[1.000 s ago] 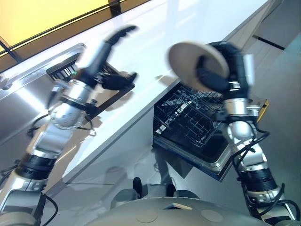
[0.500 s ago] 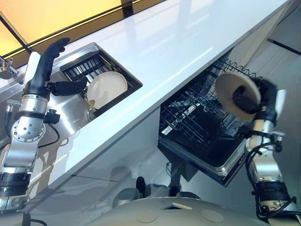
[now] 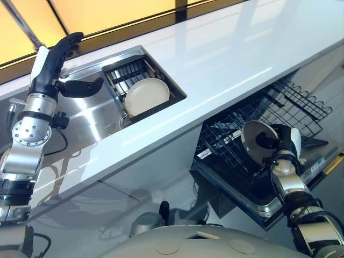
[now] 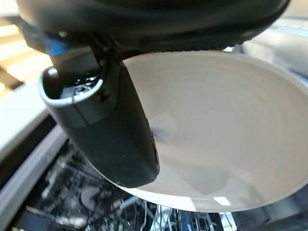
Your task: Pick up plates and place into dishwasher.
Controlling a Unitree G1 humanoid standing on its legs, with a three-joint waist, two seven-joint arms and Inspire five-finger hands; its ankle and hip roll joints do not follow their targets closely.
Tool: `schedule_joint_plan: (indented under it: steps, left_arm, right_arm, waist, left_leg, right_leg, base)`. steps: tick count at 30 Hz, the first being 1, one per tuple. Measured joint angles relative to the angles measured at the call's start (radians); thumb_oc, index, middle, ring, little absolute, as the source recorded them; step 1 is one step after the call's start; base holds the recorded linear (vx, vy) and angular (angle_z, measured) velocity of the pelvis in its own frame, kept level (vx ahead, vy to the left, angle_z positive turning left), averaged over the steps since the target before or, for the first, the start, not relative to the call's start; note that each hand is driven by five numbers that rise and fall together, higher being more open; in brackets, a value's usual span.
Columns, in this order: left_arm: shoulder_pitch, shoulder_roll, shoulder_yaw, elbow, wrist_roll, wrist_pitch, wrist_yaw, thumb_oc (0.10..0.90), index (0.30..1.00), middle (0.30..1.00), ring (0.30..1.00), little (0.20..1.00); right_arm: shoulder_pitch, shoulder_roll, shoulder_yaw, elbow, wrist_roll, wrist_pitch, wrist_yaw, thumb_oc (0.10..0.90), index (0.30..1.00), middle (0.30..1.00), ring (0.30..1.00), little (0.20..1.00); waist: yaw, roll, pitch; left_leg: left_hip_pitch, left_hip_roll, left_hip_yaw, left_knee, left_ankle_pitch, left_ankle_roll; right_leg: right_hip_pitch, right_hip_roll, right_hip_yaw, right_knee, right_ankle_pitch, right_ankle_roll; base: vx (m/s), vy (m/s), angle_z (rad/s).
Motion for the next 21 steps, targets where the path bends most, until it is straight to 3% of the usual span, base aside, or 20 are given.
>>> schedule_joint_plan:
  steps: [8, 9, 10, 21]
  left_arm:
    - [-0.007, 0.021, -0.038, 0.003, -0.033, 0.003, -0.037, 0.8, 0.9, 0.9, 0.9, 0.9]
    - [-0.007, 0.025, -0.039, 0.003, -0.033, 0.005, -0.042, 0.8, 0.9, 0.9, 0.9, 0.9]
    - [-0.007, 0.027, -0.039, 0.003, -0.034, 0.005, -0.044, 0.8, 0.9, 0.9, 0.9, 0.9]
    - [-0.007, 0.028, -0.048, 0.003, -0.034, 0.004, -0.06, 0.8, 0.9, 0.9, 0.9, 0.9]
  right_arm:
    - [-0.109, -0.01, 0.069, 0.099, -0.045, 0.121, -0.002, 0.1, 0.3, 0.3, 0.3, 0.2]
    - [-0.112, -0.01, 0.07, 0.099, -0.056, 0.131, -0.002, 0.138, 0.333, 0.333, 0.333, 0.238]
    - [-0.116, -0.012, 0.072, 0.1, -0.061, 0.139, -0.002, 0.8, 0.9, 0.9, 0.9, 0.9]
    - [-0.126, -0.013, 0.074, 0.076, 0.009, 0.145, 0.018, 0.8, 0.9, 0.9, 0.9, 0.9]
  waist:
    - [0.043, 0.002, 0.001]
    - [0.048, 0.001, 0.001]
    - [0.05, 0.002, 0.001]
    - [0.049, 0.01, 0.016]
  left_leg:
    - [-0.006, -0.017, -0.049, 0.0, 0.011, 0.003]
    - [-0.007, -0.018, -0.054, 0.0, 0.012, 0.003]
    - [-0.01, -0.019, -0.059, 0.0, 0.013, 0.003]
    - [-0.015, -0.019, -0.067, 0.001, 0.019, 0.002]
  right_leg:
    - [0.014, -0.005, -0.014, 0.0, -0.011, 0.007]
    - [0.014, -0.005, -0.02, 0.0, -0.012, 0.007]
    - [0.013, -0.005, -0.026, 0.0, -0.012, 0.007]
    - [0.01, -0.005, -0.025, 0.0, -0.014, 0.007]
  base:
    - [0.01, -0.001, 0.22]
    - [-0.01, 0.009, 0.11]
    - [-0.02, 0.01, 0.13]
    - [-0.03, 0.038, 0.03]
